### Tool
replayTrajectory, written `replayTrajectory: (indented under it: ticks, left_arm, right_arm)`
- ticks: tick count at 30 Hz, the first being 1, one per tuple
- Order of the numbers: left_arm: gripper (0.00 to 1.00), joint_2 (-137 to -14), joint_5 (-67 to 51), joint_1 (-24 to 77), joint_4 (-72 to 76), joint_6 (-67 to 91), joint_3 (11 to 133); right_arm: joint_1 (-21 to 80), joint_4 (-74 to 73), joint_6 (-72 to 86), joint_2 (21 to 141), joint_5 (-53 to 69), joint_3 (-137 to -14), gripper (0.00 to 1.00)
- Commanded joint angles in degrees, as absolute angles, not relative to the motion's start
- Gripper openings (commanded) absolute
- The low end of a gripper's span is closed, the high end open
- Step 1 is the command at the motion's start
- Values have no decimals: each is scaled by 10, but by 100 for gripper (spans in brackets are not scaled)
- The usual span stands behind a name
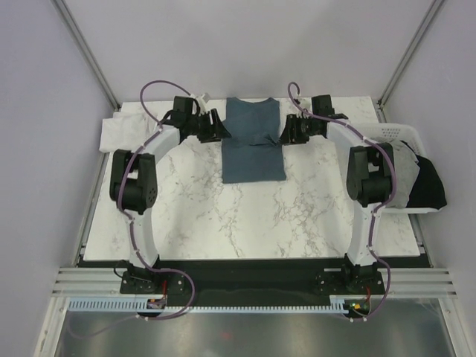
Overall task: Fold and stack the t-shirts
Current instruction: Fold the tshirt
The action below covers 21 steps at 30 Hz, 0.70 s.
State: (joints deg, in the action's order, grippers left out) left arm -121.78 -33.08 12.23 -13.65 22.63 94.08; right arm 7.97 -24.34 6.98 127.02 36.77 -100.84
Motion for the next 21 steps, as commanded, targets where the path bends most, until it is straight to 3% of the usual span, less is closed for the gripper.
replayTrajectory:
  ticks: [1, 6, 21]
  left_arm:
    - [64, -1086, -353, 119, -141, 196, 877]
    - [66, -1072, -393, 119, -198, 191, 786]
    - [66, -1177, -412, 116, -232, 185, 755]
  right_arm:
    - [76, -201, 48, 1145, 374, -924, 48]
    - [76, -214, 42, 1100, 417, -840, 50]
    - [76, -241, 29, 1146, 470, -759, 50]
